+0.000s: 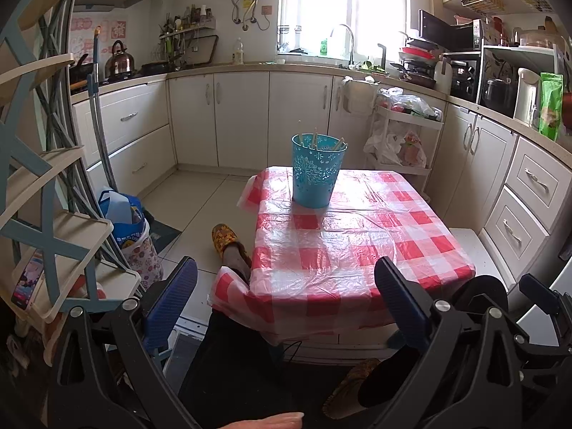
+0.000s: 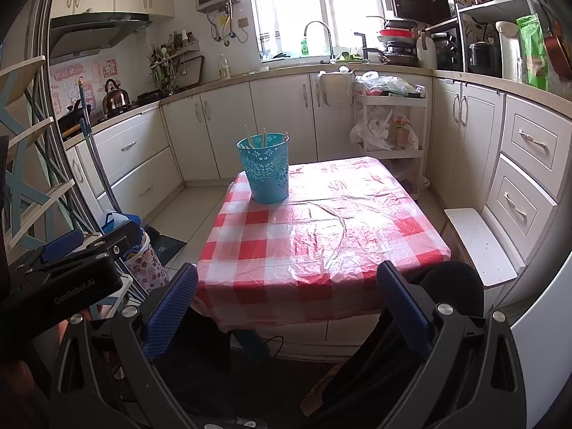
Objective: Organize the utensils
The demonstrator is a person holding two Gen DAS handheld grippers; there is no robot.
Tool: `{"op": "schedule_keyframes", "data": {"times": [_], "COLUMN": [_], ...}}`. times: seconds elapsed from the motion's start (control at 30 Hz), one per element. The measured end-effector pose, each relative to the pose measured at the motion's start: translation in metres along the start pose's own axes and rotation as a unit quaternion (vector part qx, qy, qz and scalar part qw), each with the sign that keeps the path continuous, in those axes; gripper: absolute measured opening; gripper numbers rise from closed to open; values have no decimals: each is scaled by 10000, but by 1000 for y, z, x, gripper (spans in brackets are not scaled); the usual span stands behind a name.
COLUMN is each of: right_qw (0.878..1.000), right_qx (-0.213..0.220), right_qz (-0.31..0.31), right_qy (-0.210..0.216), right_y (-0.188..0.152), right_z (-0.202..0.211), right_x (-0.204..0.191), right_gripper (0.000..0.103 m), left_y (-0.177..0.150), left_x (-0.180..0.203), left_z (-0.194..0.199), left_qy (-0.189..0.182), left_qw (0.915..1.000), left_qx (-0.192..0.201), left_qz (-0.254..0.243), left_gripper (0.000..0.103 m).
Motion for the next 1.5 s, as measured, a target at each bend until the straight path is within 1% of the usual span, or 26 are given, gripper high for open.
{"op": "schedule_keyframes", "data": {"times": [0.63,0.83,1.27,1.37,1.4,1.5], "right_qw": [10000,9999,9996,9994,9993,9987], "right_qx": [-37,-87,-235,-318,-371,-506], "right_qz": [18,53,128,103,77,40], "right_qy": [2,12,47,48,47,45], "right_y": [-2,-7,-2,-1,-1,-1], "right_z": [-1,-5,-18,-26,-31,-43], "right_x": [-1,0,0,1,2,5], "right_gripper": [96,96,96,96,96,96], "left_y": [-6,-8,-6,-5,-6,-8], "left_x": [4,3,-2,-4,-5,-7], "left_z": [-6,-10,-25,-34,-39,-61], "left_qy": [0,-16,7,-157,-340,-343], "left_qw": [10000,9999,9996,9993,9987,9974], "left_qx": [-72,-122,-284,-318,-341,-612], "left_qz": [31,44,59,108,162,174], "left_gripper": [95,95,95,95,95,95]}}
Point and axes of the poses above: each gripper's, at about its wrist camera, not at the fingertips, and z roughly against the way its jaws point, x to its right, y to its top, the point moved 2 cm from there along -z, roughly the way its jaws point, and after that the axes turned 5 degrees about -y, right-handed, at the moved point
